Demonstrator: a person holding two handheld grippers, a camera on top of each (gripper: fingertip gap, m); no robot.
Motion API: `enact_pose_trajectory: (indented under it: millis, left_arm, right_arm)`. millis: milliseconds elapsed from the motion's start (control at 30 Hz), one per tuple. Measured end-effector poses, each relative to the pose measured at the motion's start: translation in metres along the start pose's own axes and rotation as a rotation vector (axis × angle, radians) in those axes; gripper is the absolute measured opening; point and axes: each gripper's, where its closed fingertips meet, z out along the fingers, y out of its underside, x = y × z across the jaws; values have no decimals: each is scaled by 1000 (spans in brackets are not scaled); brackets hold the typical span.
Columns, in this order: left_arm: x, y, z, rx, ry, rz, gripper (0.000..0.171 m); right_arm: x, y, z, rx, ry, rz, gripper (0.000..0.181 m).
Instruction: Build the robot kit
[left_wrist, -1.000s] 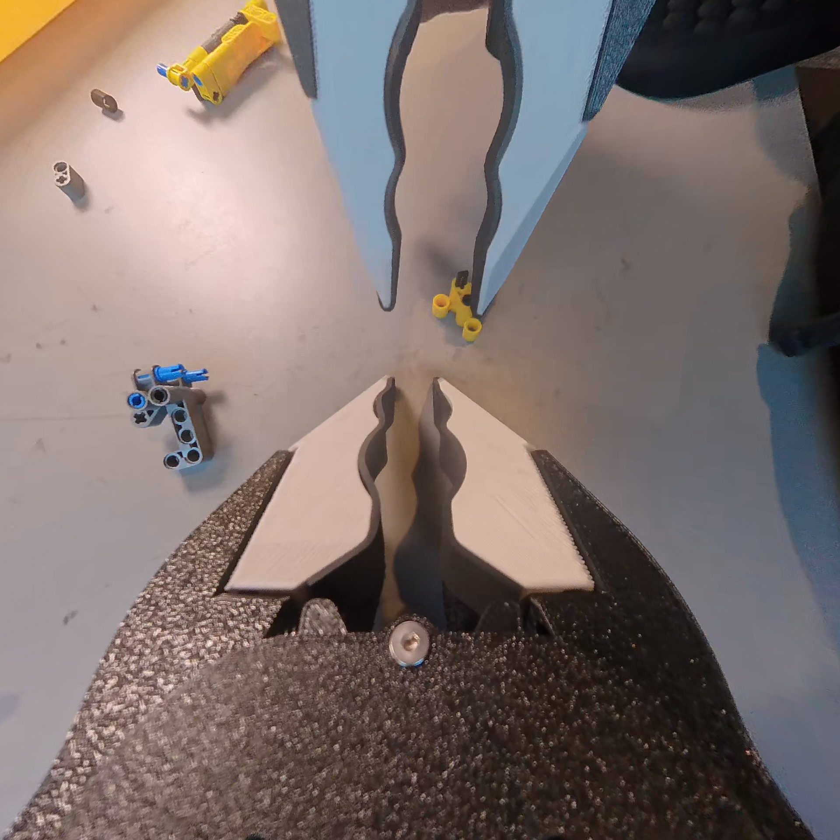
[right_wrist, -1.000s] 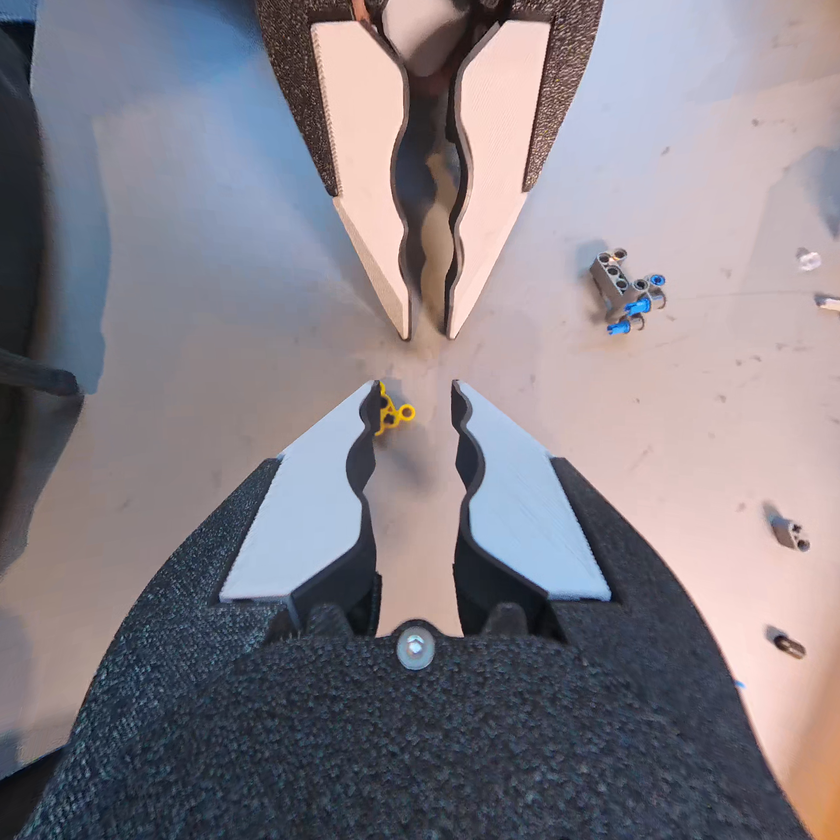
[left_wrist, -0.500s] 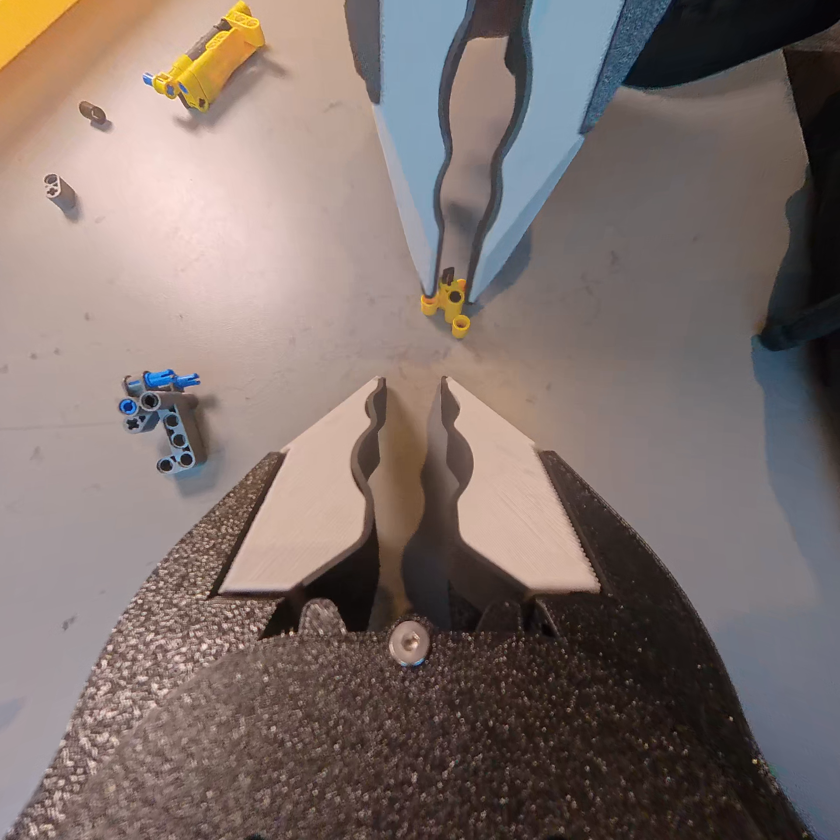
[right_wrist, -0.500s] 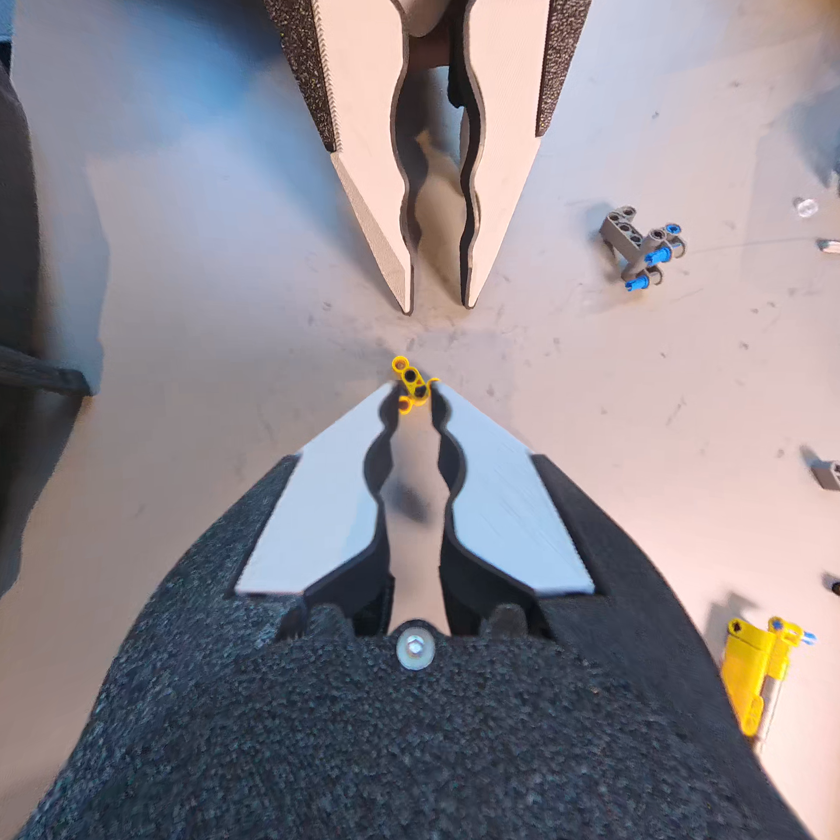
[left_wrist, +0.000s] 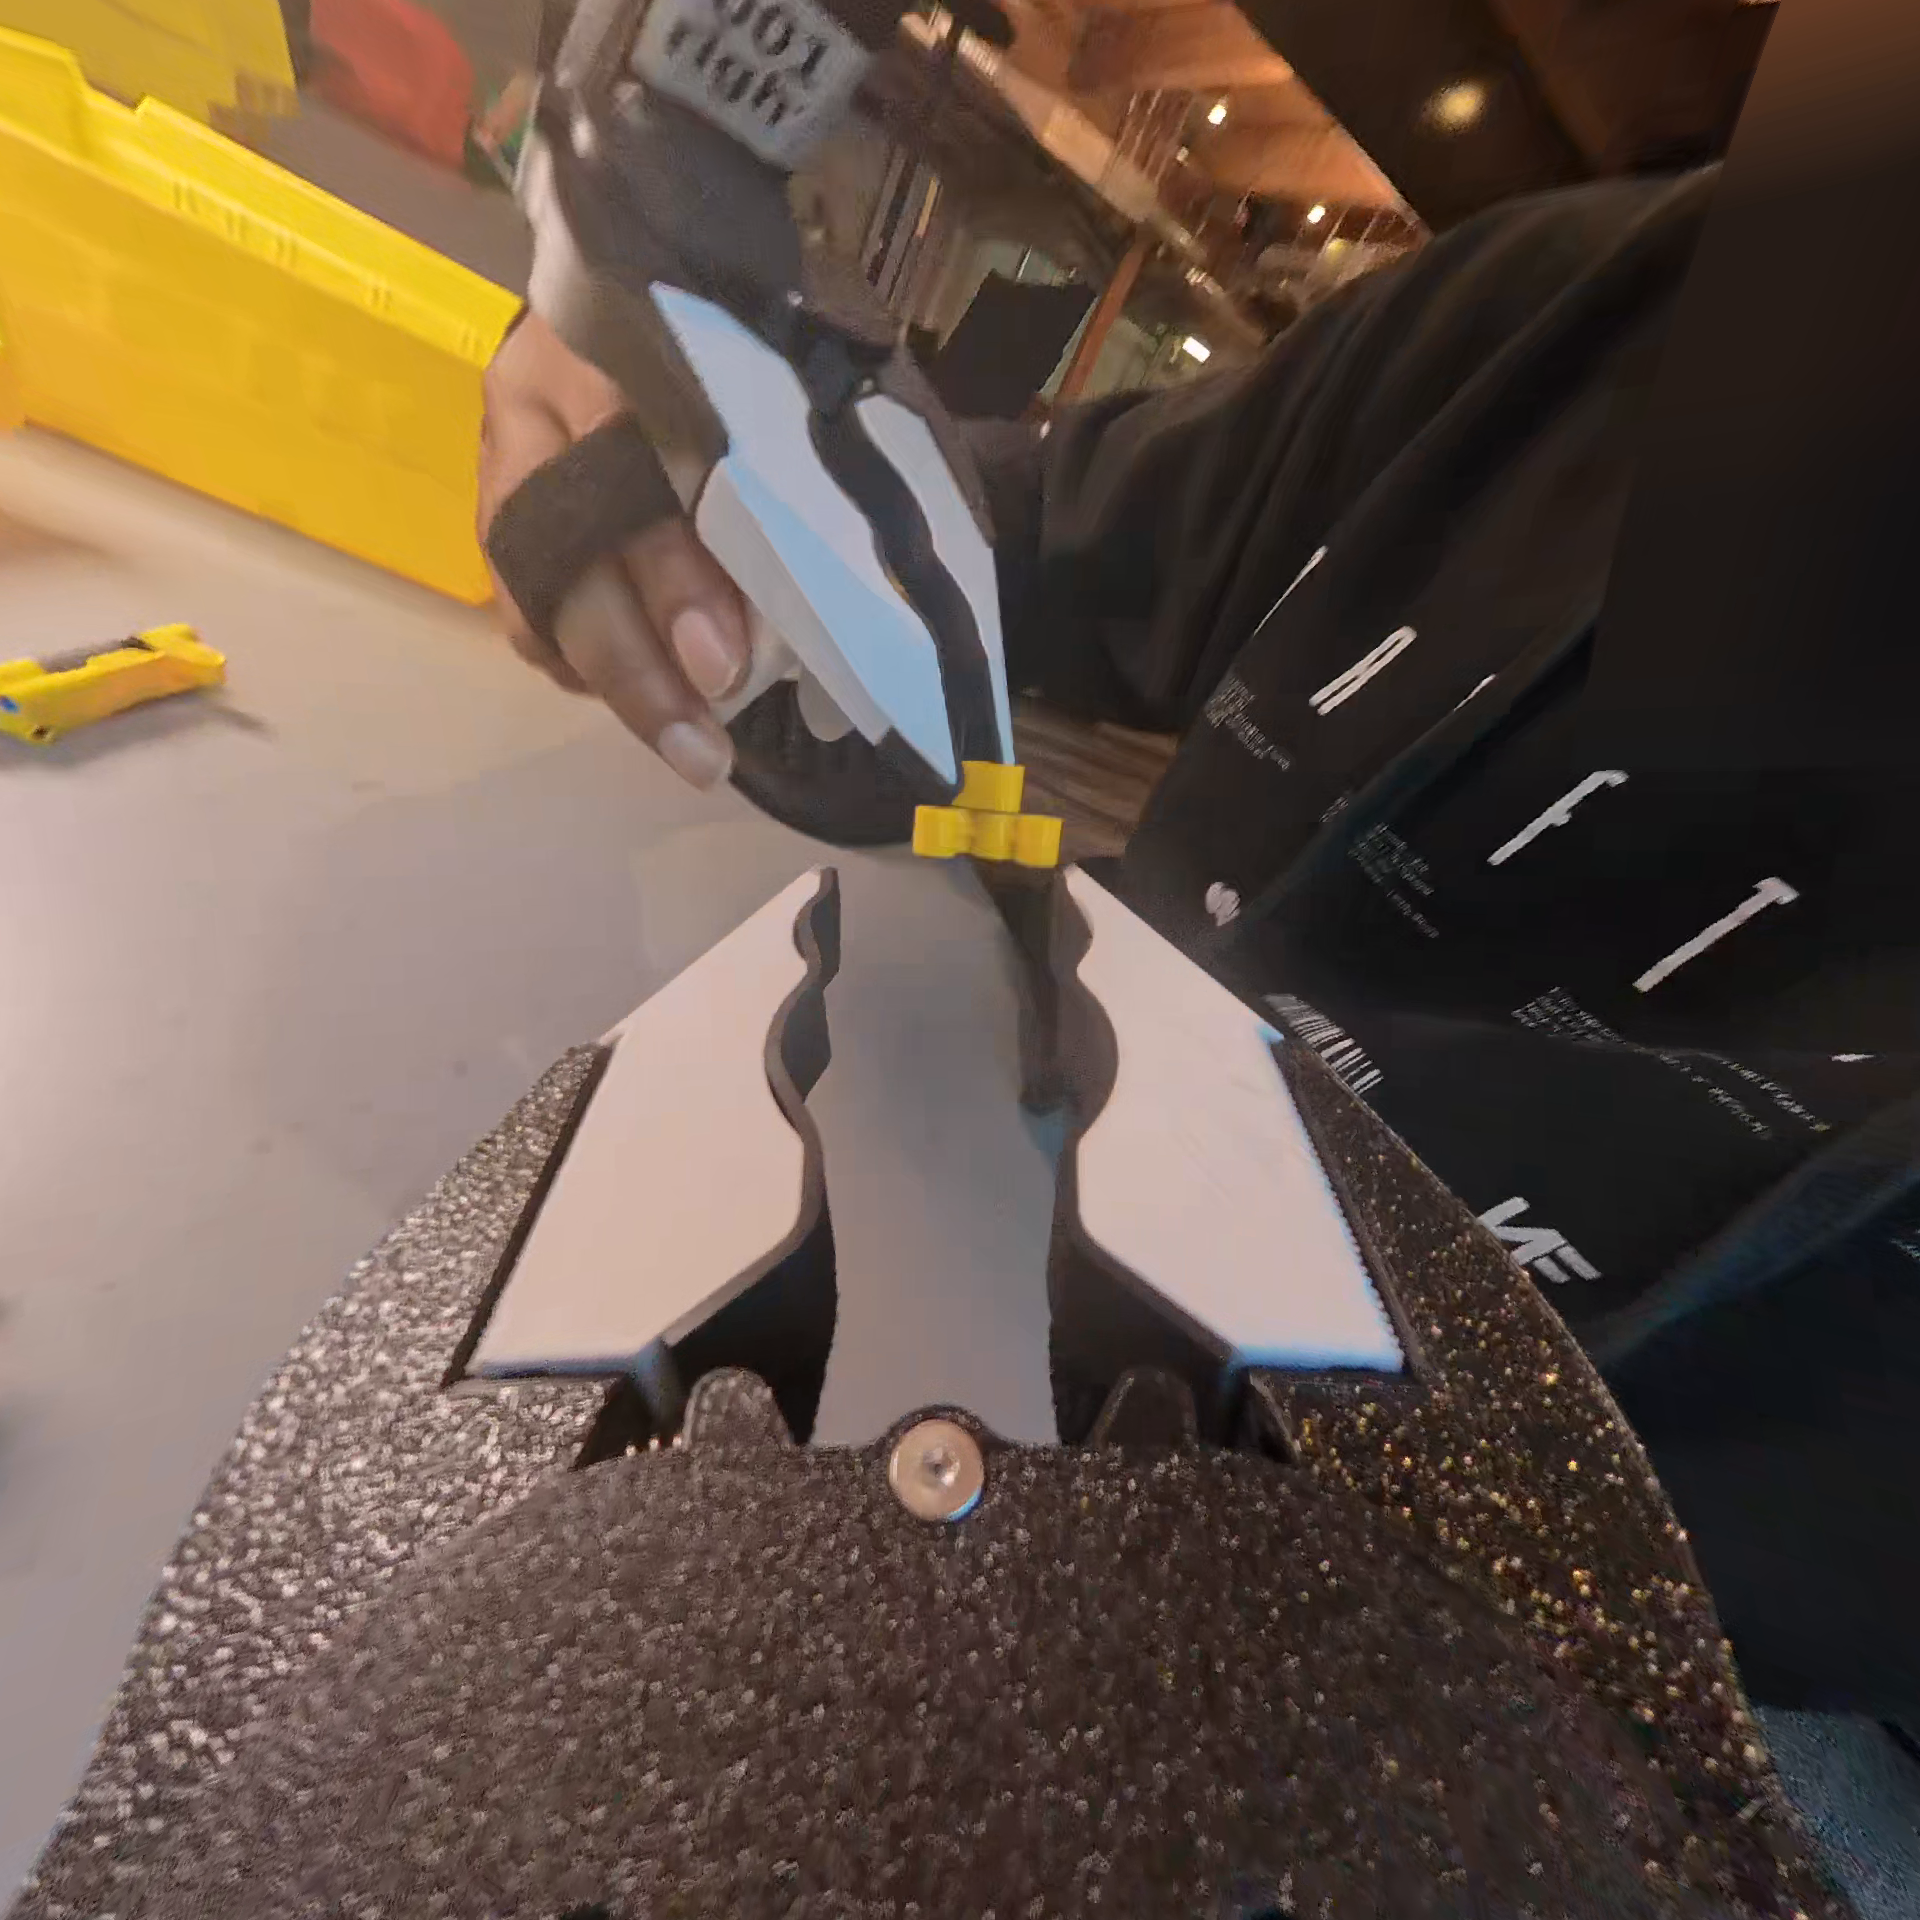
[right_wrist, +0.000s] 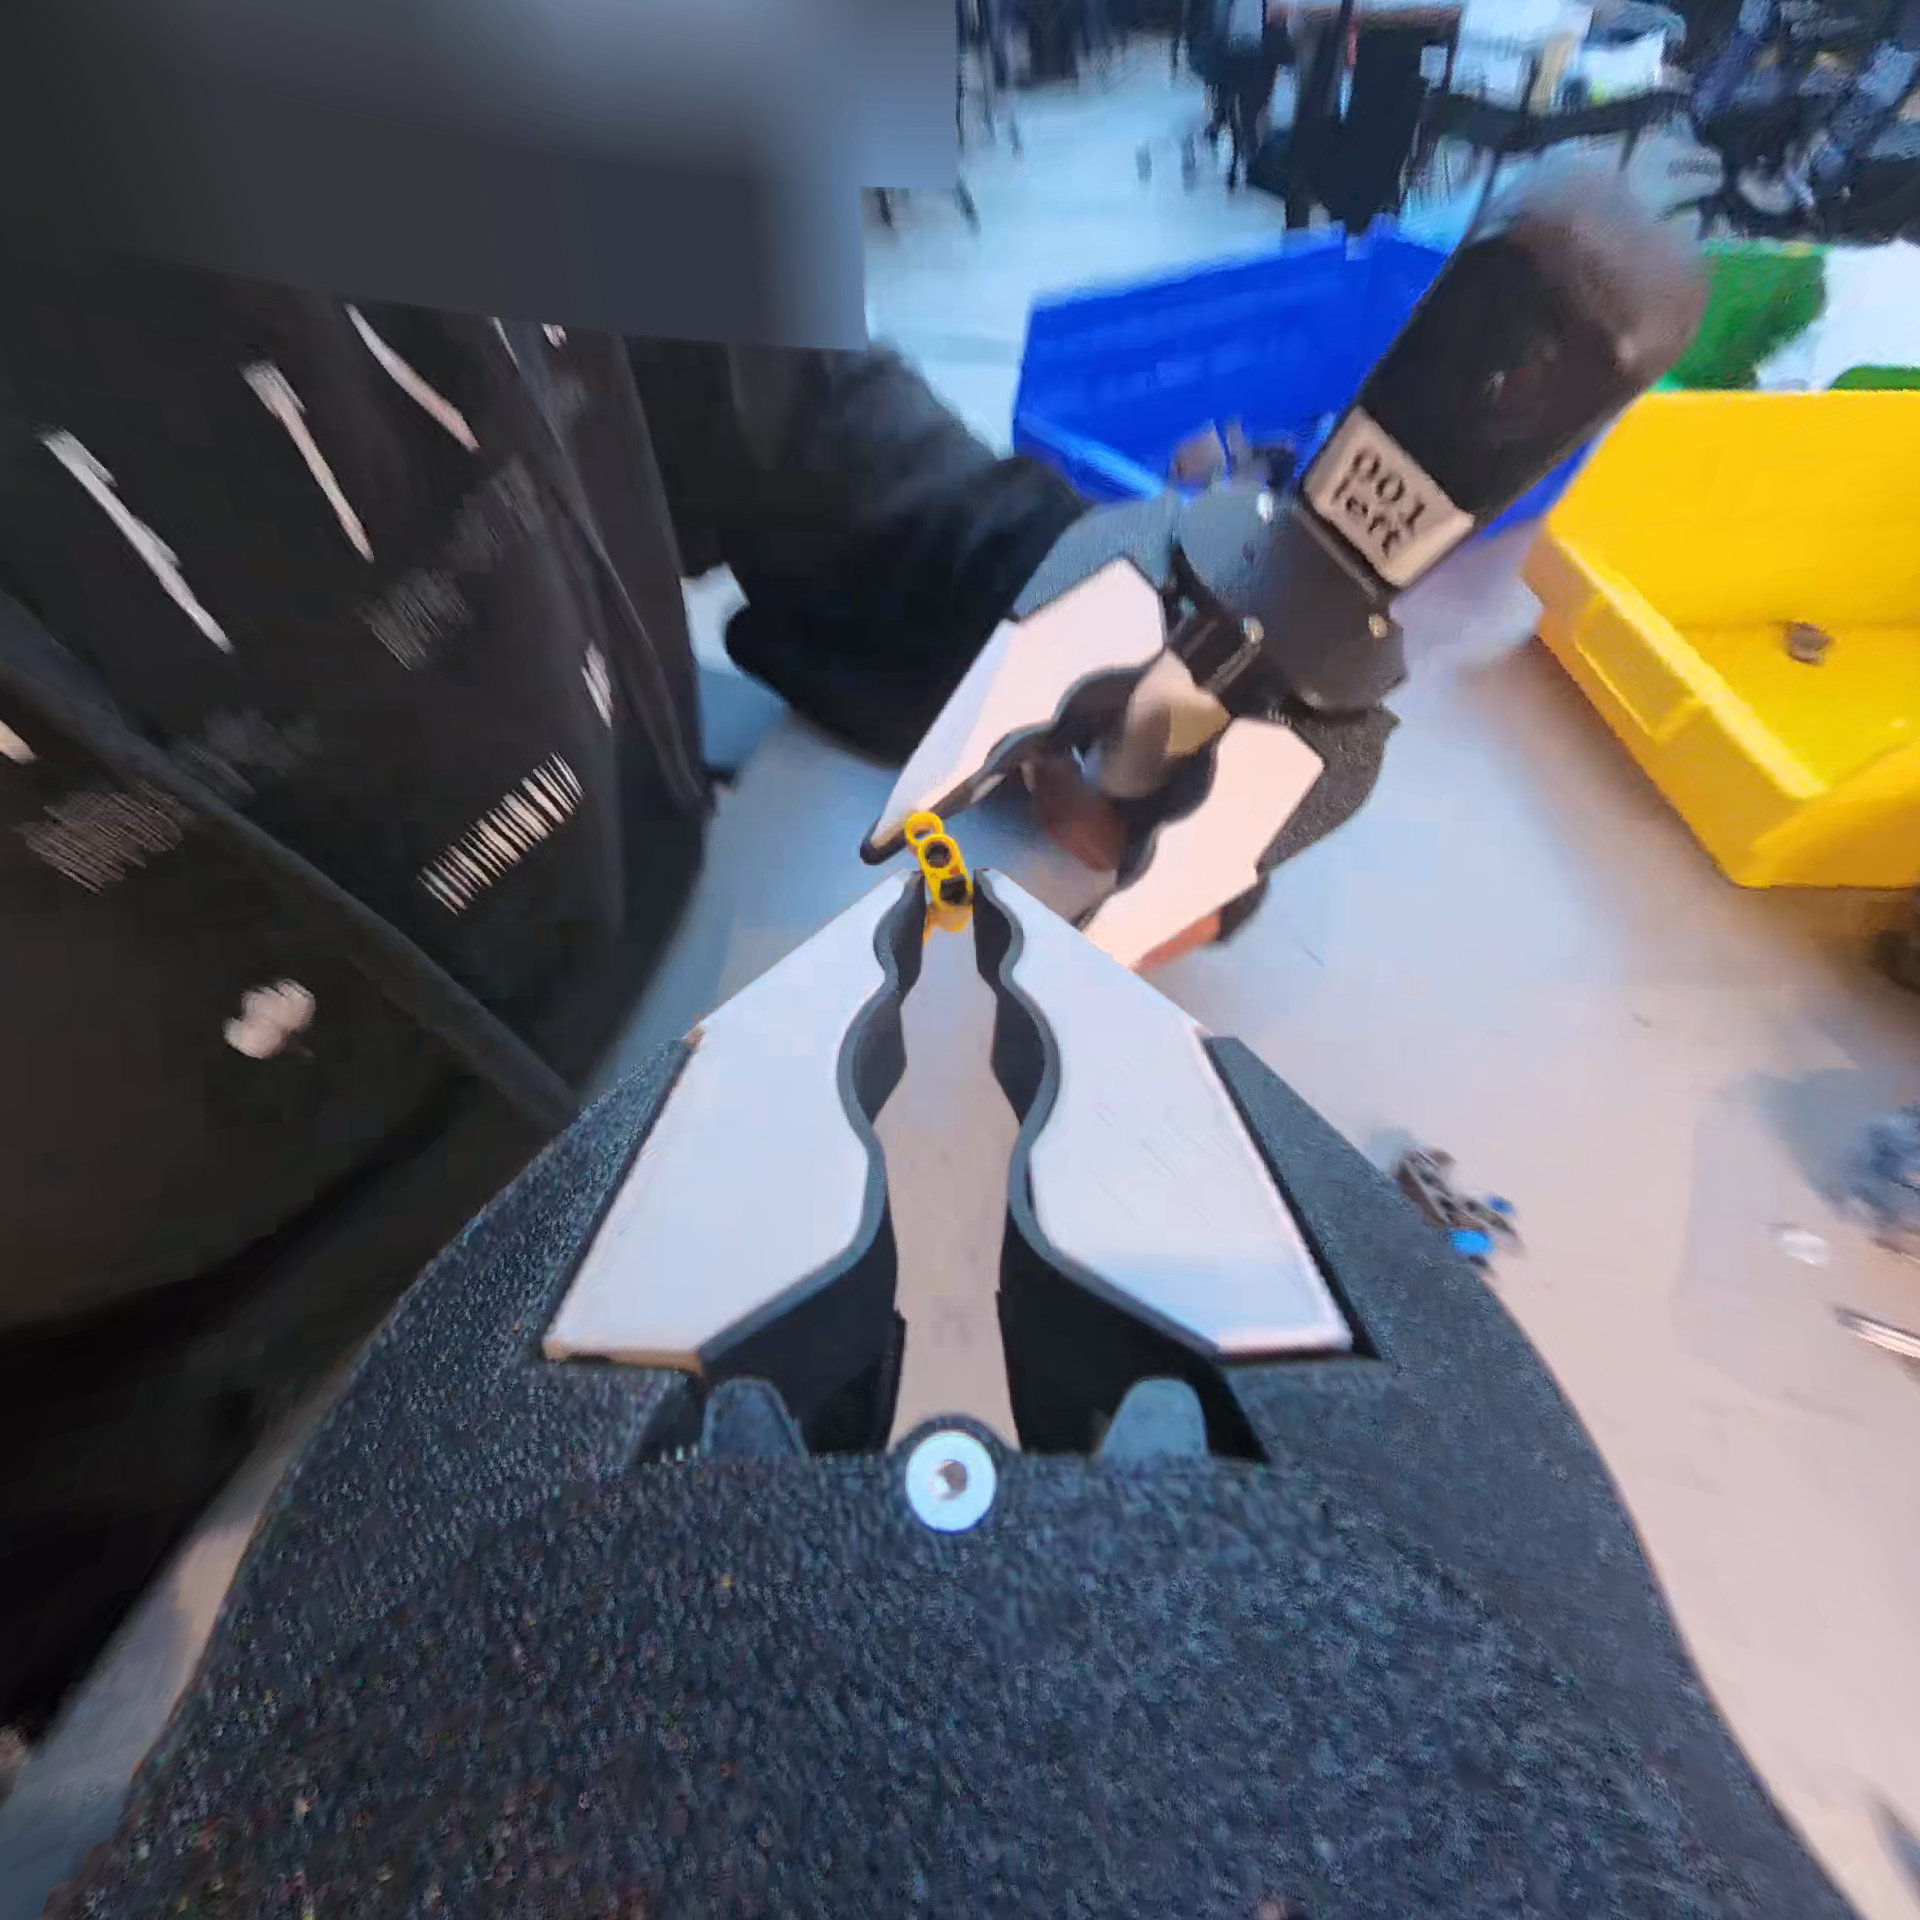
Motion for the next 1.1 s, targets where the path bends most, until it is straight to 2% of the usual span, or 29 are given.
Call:
enact_pose_trajectory:
  millis: [167,267,333,433,533,667,800,967,1000,1100]
  left_arm:
    - [22,-27,0,174,156,-58,34]
    - [28,-35,1,220,196,-57,28]
    - [24,-38,-2,237,156,-38,26]
    - [8,-35,-6,224,69,-58,26]
    - [-17,-34,-12,221,-68,-87,26]
    - [-42,-41,-27,312,-173,-192,26]
    - [-53,-46,-35,397,-198,-269,26]
    - [-50,-54,-36,469,-166,-309,25]
    - [-50,-54,-36,469,-166,-309,26]
    - [-49,-56,-35,484,-167,-308,25]
  right_arm:
    - [-4,-23,-6,274,-134,147,9]
    - [-2,-28,-3,349,-163,157,9]
    - [5,-28,-5,371,-149,161,9]
    - [19,-17,-5,317,-64,152,11]
    - [41,-3,-9,225,110,104,17]
    - [63,4,-19,77,417,-131,28]
    - [74,-6,-25,19,659,-331,34]
    - [82,-1,-13,-74,749,-396,33]
    - [82,-2,-13,-79,764,-415,22]
    - [86,-8,-14,-91,826,-469,17]
